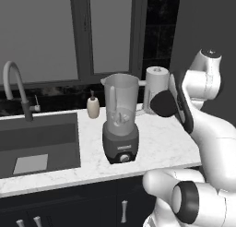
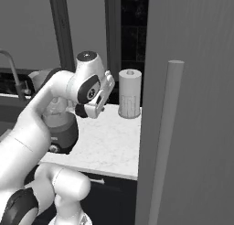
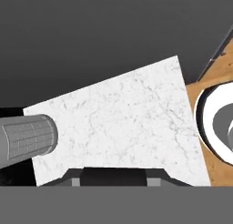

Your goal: Close the lid blender by securely placing the lid on top.

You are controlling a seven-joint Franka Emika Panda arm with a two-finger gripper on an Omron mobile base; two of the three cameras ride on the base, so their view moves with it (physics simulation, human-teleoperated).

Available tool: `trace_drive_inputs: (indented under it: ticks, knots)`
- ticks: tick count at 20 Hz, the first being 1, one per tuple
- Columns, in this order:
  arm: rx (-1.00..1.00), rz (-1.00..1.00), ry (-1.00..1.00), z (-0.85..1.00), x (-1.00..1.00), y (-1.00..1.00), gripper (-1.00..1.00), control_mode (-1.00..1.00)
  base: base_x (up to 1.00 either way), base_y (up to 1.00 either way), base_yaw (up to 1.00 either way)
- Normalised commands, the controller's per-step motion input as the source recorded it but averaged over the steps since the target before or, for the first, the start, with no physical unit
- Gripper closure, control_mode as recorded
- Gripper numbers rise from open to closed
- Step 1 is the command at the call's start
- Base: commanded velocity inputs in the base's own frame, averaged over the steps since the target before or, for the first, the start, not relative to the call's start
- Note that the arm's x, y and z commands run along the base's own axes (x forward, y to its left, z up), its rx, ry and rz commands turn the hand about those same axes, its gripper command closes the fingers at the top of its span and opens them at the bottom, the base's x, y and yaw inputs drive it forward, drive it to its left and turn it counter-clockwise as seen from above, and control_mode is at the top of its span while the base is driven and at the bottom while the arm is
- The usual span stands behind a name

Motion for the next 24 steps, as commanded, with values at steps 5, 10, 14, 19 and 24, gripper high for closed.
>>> trace_drive_inputs:
  ticks: [5, 10, 14, 19, 24]
  knots:
    - [0.00, -0.02, -0.19, 0.84, -0.35, 0.13, 1.00, -1.00, 0.00, 0.00, 0.00]
    - [0.00, 0.00, -0.27, 0.91, -0.26, 0.29, 1.00, -1.00, 0.00, 0.00, 0.00]
    - [0.01, 0.00, -0.25, 0.85, -0.11, 0.39, 1.00, -1.00, 0.00, 0.00, 0.00]
    - [0.05, 0.00, -0.16, 0.60, 0.00, 0.52, 1.00, -1.00, 0.00, 0.00, 0.00]
    - [0.11, -0.01, 0.00, 0.17, 0.30, 0.63, 1.00, -1.00, 0.00, 0.00, 0.00]
